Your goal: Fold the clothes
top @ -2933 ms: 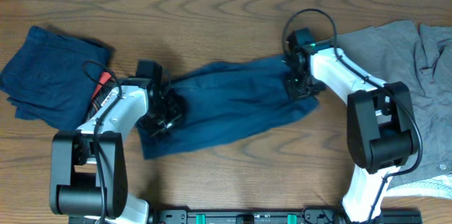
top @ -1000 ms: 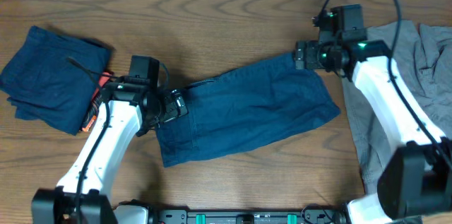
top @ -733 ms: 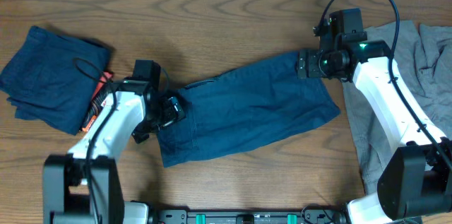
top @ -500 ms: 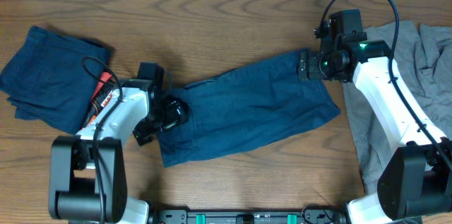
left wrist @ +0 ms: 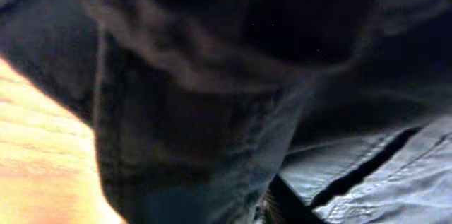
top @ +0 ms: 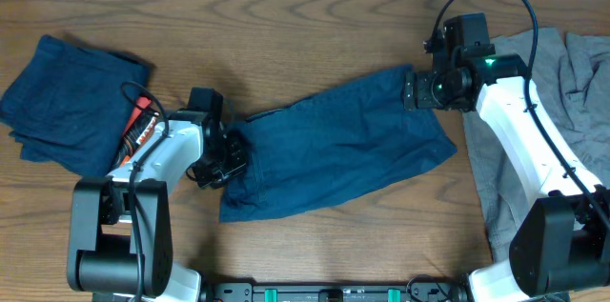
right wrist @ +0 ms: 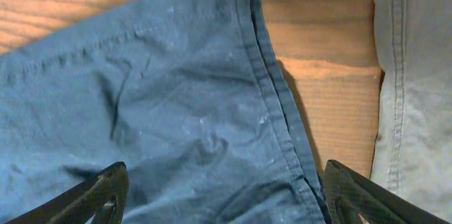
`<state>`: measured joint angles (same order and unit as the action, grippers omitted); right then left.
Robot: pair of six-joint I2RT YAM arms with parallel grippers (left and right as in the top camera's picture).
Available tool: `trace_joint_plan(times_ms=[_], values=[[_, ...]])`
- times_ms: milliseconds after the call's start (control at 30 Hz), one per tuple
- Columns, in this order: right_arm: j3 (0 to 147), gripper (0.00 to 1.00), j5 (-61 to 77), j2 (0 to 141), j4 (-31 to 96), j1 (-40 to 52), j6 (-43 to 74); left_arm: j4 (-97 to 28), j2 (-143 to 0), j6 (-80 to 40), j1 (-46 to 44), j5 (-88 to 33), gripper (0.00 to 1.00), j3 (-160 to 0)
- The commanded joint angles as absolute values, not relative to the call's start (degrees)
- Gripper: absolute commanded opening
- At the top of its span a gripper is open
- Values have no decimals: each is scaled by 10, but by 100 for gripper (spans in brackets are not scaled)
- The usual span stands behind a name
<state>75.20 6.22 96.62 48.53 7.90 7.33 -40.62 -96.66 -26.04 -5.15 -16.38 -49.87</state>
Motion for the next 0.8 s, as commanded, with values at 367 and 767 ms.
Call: trace_joint_plan(times_ms=[367, 767], values=[[711, 1, 273, 968, 488, 145, -18, -686, -890, -180, -42, -144, 6, -724], [564, 1, 293, 982, 222, 364, 93, -681, -812, -187, -42, -281, 6, -775]])
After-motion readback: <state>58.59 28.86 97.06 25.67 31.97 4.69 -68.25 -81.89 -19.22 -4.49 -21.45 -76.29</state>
